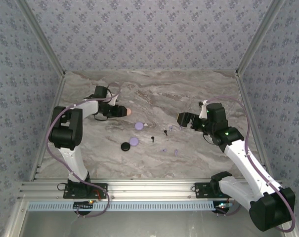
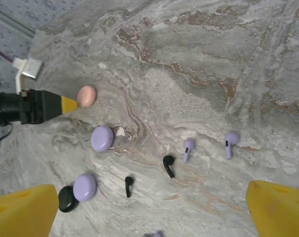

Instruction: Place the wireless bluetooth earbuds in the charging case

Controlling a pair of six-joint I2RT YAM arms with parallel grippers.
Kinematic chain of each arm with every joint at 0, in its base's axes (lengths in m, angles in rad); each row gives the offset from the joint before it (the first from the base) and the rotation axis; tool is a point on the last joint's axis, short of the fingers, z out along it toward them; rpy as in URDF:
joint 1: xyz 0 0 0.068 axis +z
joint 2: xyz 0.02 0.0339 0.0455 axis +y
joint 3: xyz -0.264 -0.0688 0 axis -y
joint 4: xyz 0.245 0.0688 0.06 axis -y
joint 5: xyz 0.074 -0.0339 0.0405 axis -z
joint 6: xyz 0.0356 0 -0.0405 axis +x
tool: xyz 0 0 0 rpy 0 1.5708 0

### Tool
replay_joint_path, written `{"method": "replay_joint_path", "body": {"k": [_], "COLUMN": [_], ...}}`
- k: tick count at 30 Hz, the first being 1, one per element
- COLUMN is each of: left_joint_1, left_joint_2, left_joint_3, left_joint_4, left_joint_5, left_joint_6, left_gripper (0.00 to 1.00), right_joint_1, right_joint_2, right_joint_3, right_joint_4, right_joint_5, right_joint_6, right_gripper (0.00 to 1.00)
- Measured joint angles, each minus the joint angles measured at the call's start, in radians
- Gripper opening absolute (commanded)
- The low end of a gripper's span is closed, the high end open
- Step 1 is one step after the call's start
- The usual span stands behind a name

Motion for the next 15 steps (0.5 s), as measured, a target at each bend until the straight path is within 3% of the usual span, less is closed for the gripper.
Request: {"method": "replay_joint_path", "body": {"k": [5, 10, 15], "left_joint_1": [0.001, 0.000, 0.000], "left_joint_2": [-0.175, -0.463, -0.773], "left_joint_3": [-0.045, -0.193, -0.400], "left_joint_4": [0.006, 0.127, 0.274], "left_joint_5": [-0.038, -0.055, -0.128], "left_joint_6": [0.008, -0.027, -0.092], "left_gripper": [0.60, 0.58, 0.76], "right_joint_1": [0.012, 0.108, 0.270], "right_joint_2": [0.037, 0.140, 0.306], "right_joint_3": [0.029, 0.099, 0.211], "right_joint_4": [-0.031, -0.071, -0.080], "right_joint_5": [0.019, 0.092, 0.208], "right_joint_6": [-0.025, -0.045, -0.051], "right_gripper": [1.00, 1.00, 1.00]}}
